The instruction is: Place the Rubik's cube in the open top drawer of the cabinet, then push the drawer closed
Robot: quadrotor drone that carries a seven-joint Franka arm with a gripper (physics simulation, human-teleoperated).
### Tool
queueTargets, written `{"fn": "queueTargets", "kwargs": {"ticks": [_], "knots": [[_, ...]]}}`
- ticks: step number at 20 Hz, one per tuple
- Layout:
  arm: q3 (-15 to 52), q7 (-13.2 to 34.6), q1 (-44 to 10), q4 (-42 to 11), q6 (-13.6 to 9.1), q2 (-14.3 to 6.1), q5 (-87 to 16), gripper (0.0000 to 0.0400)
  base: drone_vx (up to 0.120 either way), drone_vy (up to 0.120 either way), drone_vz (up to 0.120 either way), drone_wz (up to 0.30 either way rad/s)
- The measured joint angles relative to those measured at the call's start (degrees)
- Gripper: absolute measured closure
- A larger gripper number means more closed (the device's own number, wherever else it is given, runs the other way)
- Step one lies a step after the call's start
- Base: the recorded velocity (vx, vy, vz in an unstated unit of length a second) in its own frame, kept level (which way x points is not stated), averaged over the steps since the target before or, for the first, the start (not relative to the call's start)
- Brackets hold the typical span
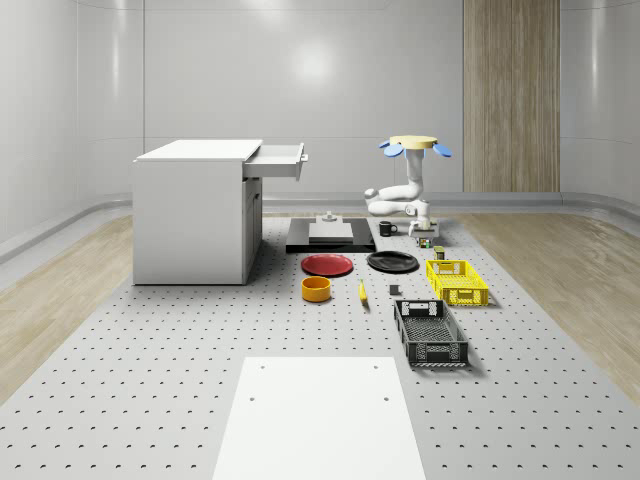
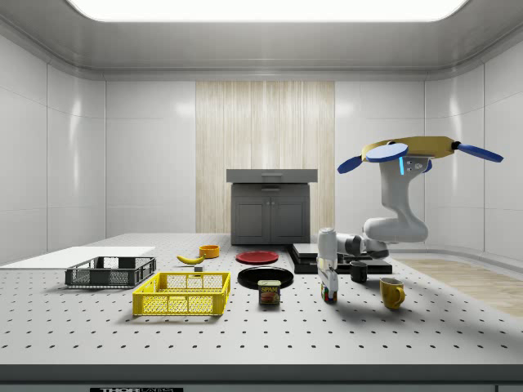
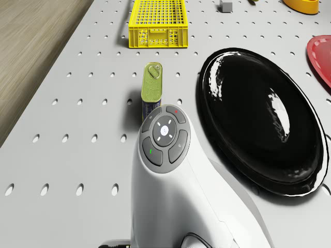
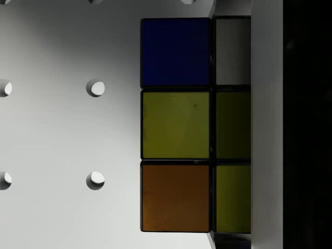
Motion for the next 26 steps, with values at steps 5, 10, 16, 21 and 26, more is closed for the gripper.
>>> {"fn": "queueTargets", "kwargs": {"ticks": [5,10,16,21,26], "knots": [[0.12,0.26,-0.45,0.23,0.81,-0.79,0.29,0.0064,0.000,0.000,0.000,0.000],[1.85,0.72,-0.87,0.03,0.81,-1.33,2.10,0.0072,0.000,0.000,0.000,0.000],[7.04,1.74,-1.69,-0.59,-0.35,-1.70,7.23,0.0074,0.000,0.000,0.060,0.000],[10.01,2.38,-2.33,-0.74,-0.42,-2.46,10.29,0.0075,0.104,-0.096,0.120,0.000],[11.29,2.73,-2.69,-0.74,0.28,-3.54,11.80,0.0075,0.120,-0.120,0.120,0.000]]}}
